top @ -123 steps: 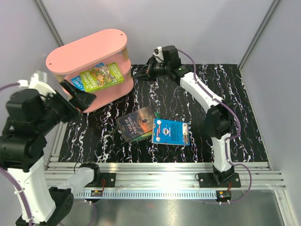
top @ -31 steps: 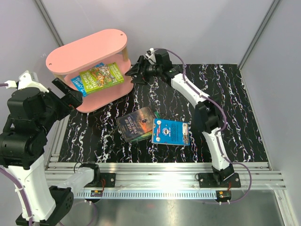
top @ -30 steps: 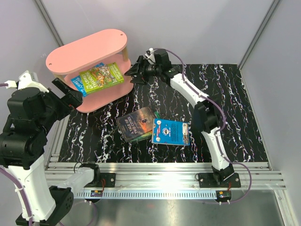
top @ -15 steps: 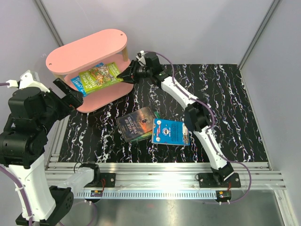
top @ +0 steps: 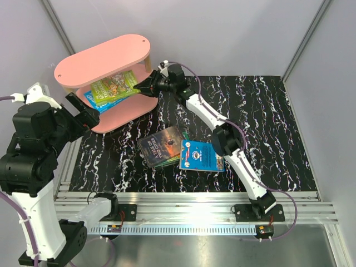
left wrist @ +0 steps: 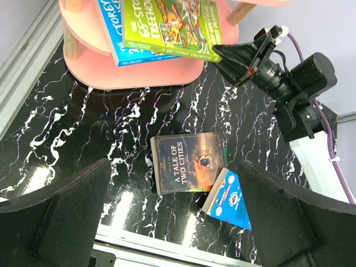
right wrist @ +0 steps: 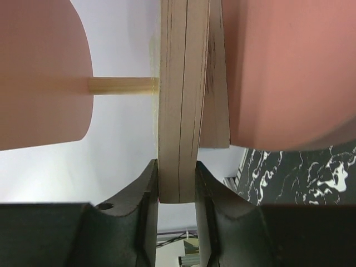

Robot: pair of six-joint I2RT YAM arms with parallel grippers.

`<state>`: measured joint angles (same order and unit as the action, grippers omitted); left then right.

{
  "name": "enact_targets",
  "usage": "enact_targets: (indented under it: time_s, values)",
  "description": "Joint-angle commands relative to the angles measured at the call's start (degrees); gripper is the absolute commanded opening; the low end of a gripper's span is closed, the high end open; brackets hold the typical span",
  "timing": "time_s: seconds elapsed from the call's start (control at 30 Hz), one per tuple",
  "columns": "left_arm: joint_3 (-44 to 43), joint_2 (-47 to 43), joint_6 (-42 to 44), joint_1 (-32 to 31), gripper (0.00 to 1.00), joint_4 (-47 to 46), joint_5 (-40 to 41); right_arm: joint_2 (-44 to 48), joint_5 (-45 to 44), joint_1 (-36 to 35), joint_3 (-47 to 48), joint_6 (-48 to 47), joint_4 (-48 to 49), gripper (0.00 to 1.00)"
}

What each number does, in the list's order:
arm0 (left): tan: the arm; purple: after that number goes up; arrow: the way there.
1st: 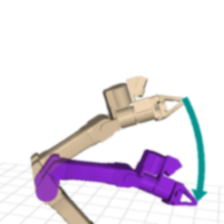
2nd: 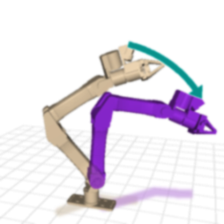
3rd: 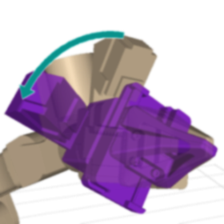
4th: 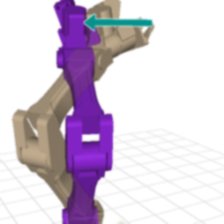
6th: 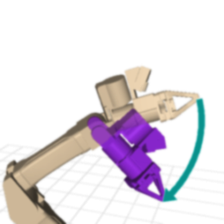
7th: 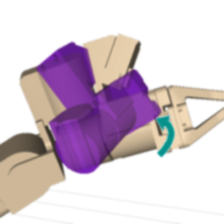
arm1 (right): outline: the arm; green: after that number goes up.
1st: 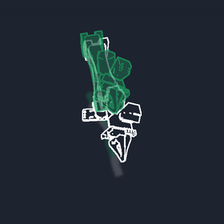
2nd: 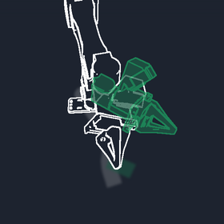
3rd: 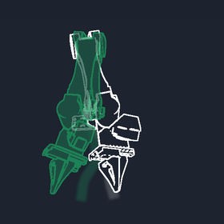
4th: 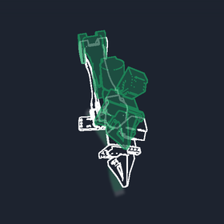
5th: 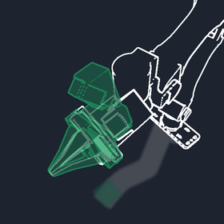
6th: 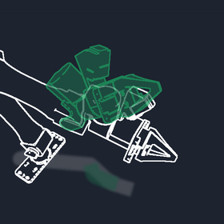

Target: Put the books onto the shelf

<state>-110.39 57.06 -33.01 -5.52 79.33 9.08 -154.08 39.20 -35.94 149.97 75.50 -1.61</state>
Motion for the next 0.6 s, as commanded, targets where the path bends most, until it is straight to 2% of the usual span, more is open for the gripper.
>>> enact_targets:
  time_s: [0.0,0.07,0.13,0.27,0.3,0.57]
  values:
    - [0.8,0.6,1.4,-0.1,0.99,-1.5,-0.3,-1.0,-3.0,-1.4,4.5,3.0,7.8,0.26]
    - [0.7,1.0,1.5,-0.1,0.99,-1.6,-0.4,-1.9,-3.6,-1.5,5.4,3.6,8.6,0.26]
    - [0.7,1.3,1.5,-0.1,0.99,-1.6,-0.6,-3.1,-3.4,-1.6,6.5,4.5,9.7,0.22]
    - [0.9,1.6,1.6,-0.1,0.99,-1.9,-0.5,-4.4,-2.2,-1.6,7.2,5.6,10.2,0.03]
    - [0.8,1.7,1.6,-0.1,0.99,-2.0,-0.5,-4.5,-1.9,-1.6,7.2,5.7,10.5,0.01]
    - [1.0,2.8,1.5,-0.1,0.99,-2.4,-0.6,-4.3,5.2,-1.4,6.4,5.5,15.2,0.0]
